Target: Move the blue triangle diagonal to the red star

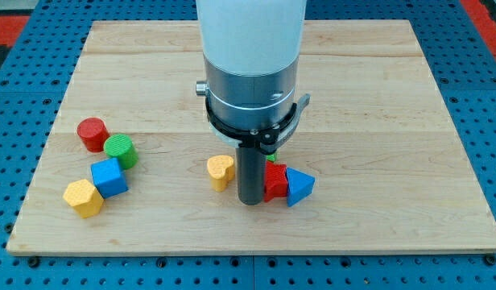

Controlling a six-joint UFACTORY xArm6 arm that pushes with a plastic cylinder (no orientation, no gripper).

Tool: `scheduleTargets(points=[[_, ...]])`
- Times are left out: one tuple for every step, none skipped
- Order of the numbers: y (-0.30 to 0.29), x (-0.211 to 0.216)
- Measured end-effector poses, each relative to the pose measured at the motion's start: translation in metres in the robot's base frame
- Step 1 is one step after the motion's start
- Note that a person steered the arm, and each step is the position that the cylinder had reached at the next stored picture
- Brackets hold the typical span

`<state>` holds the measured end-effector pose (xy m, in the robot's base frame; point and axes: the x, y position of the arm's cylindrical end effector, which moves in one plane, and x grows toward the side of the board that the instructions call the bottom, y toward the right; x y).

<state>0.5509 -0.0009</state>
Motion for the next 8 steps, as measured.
scheduleTargets(points=[[-0.002,0.016],[0.045,0.006],[0.094,-0.036],[0.119,-0.036],[0.094,-0.005],[0.118,-0.004],[0.166,-0.044],[0.154,-0.07]])
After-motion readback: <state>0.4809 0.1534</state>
